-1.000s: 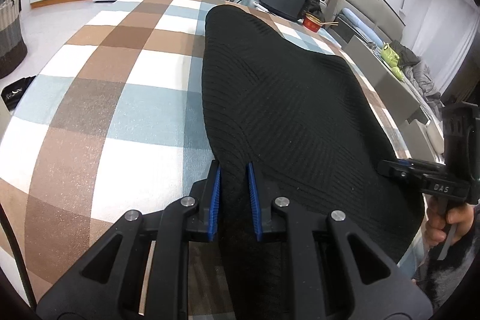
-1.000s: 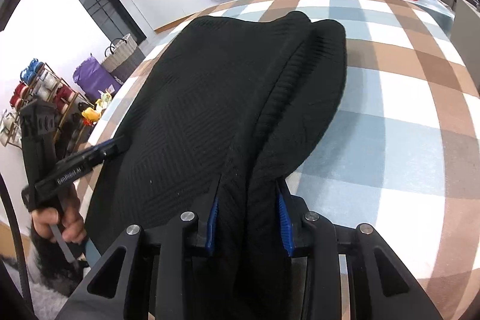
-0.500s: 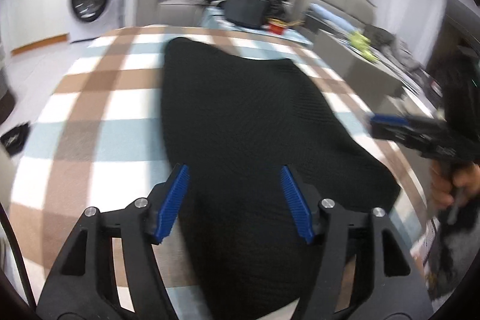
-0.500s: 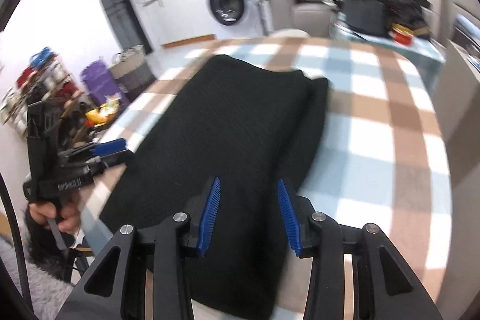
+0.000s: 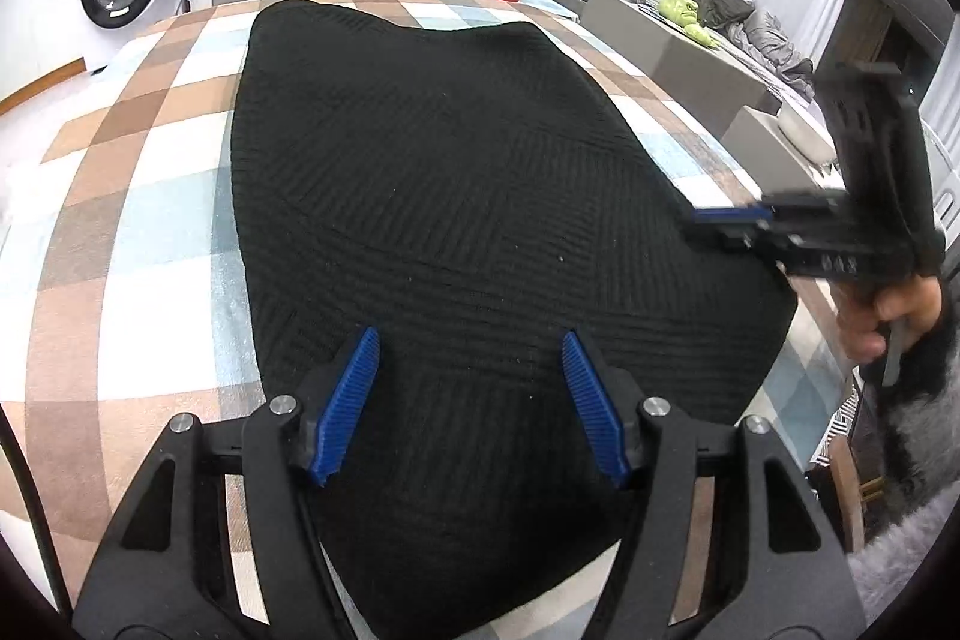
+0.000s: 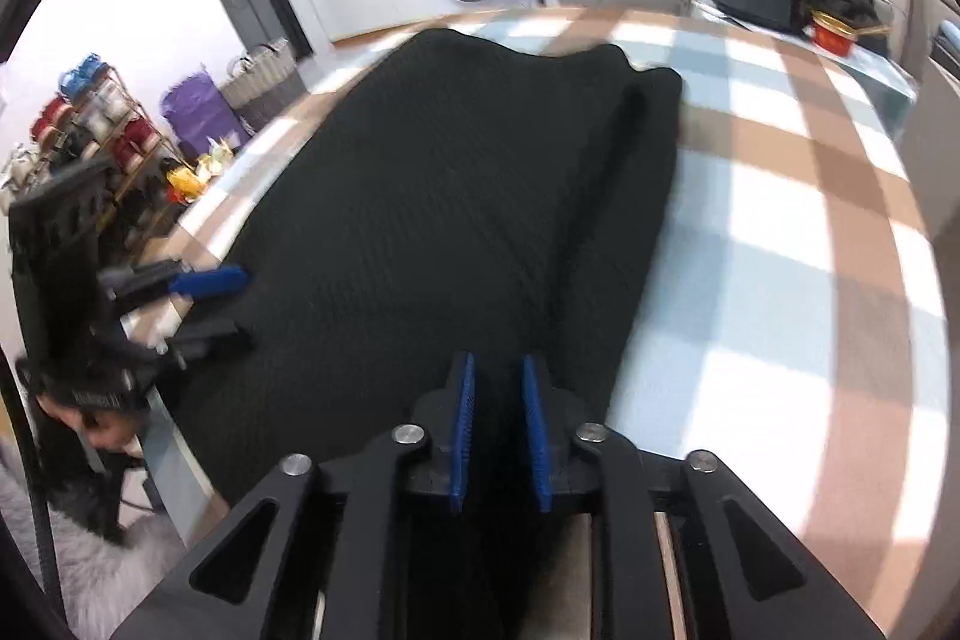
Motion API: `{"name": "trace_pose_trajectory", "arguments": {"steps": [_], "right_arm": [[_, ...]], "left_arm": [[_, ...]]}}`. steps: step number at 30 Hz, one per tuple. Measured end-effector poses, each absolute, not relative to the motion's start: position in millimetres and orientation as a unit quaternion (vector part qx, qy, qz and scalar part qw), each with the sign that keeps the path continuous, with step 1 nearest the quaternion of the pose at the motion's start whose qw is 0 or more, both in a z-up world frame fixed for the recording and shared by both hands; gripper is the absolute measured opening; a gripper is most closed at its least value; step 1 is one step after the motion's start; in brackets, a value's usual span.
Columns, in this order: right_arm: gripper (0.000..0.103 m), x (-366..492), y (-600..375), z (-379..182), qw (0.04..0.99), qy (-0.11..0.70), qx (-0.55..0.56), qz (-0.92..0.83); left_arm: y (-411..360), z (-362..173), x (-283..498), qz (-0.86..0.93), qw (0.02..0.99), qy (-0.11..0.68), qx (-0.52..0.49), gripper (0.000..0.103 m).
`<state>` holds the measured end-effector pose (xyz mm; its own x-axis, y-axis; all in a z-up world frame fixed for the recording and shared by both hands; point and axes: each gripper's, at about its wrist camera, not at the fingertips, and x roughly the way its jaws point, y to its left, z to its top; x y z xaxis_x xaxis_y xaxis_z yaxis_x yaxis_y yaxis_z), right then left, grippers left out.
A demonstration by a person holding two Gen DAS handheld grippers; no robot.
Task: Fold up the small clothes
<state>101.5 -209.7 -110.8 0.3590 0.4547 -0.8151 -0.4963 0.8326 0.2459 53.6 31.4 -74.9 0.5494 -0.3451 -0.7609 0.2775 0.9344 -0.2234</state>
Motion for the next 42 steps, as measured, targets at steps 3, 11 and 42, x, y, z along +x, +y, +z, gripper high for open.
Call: {"name": "trace_pose_trajectory", "arguments": {"steps": [3, 11, 42], "right_arm": [[0.020, 90.8, -218.0, -98.2, 0.830, 0.477, -0.017, 0.290], [0.021, 114.3, -191.7, -93.8, 0.841, 0.456, -0.023, 0.290], [0.023, 186.5, -181.3, -100.4, 0.838, 0.482, -0.015, 0.257]], "left_arm": [[30.7, -68.8, 59.1, -0.183, 0.881, 0.435, -0.040, 0.065], [18.5, -79.0, 76.3, -0.181, 0.875, 0.449, -0.012, 0.067], [60.8, -79.7, 214.8, -0.122, 0.890, 0.439, 0.001, 0.067]]}}
